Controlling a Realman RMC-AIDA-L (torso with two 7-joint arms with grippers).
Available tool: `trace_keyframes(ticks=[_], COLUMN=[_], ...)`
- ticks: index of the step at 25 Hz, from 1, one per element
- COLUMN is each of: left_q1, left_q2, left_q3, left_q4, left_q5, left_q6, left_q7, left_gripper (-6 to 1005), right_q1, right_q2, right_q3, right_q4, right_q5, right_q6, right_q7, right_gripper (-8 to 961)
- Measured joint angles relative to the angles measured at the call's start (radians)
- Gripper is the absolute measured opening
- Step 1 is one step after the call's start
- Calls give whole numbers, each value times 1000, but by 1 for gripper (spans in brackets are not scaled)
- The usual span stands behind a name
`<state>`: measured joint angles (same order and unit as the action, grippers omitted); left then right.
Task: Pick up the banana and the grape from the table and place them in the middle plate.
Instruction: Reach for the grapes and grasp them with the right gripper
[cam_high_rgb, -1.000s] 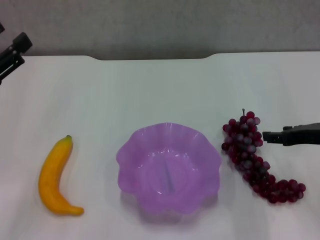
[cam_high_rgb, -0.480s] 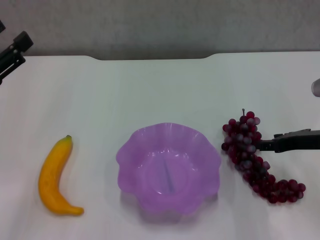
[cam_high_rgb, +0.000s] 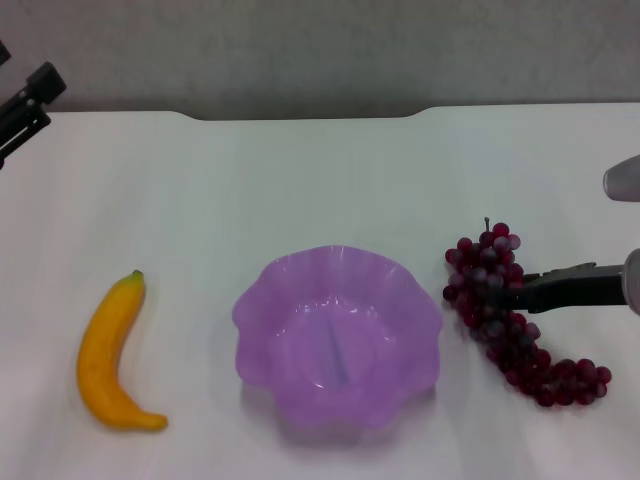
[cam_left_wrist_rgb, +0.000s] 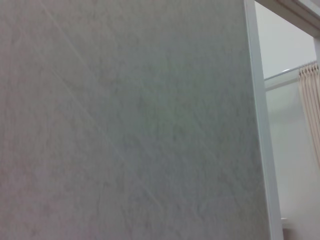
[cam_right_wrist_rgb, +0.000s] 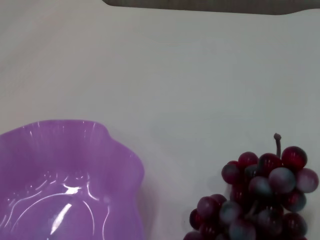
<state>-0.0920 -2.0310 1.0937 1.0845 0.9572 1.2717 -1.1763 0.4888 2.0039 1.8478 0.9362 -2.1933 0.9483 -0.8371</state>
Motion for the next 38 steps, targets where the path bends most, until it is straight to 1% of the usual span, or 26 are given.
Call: trace_keyframes(ticks=[9, 17, 29, 38], left_q1=[0, -1, -8, -8], left_q2=[0, 0, 0, 0], left_q3=[0, 0, 0, 0], left_q4=[0, 0, 1, 2], left_q5=[0, 0, 0, 0], left_q6=[0, 0, 1, 2], left_q7=[-2, -2, -8, -10], left_gripper=[756, 756, 756, 756], right_q1=[-9, -14, 9, 53], right_q2=[2, -2, -4, -5], right_q3=[6, 11, 11, 11], right_q4=[-2, -10, -74, -175], right_q5=[1, -3, -5, 0], right_q6=[15, 13, 4, -10], right_q7=[16, 26, 13, -13], right_gripper=[656, 655, 653, 652])
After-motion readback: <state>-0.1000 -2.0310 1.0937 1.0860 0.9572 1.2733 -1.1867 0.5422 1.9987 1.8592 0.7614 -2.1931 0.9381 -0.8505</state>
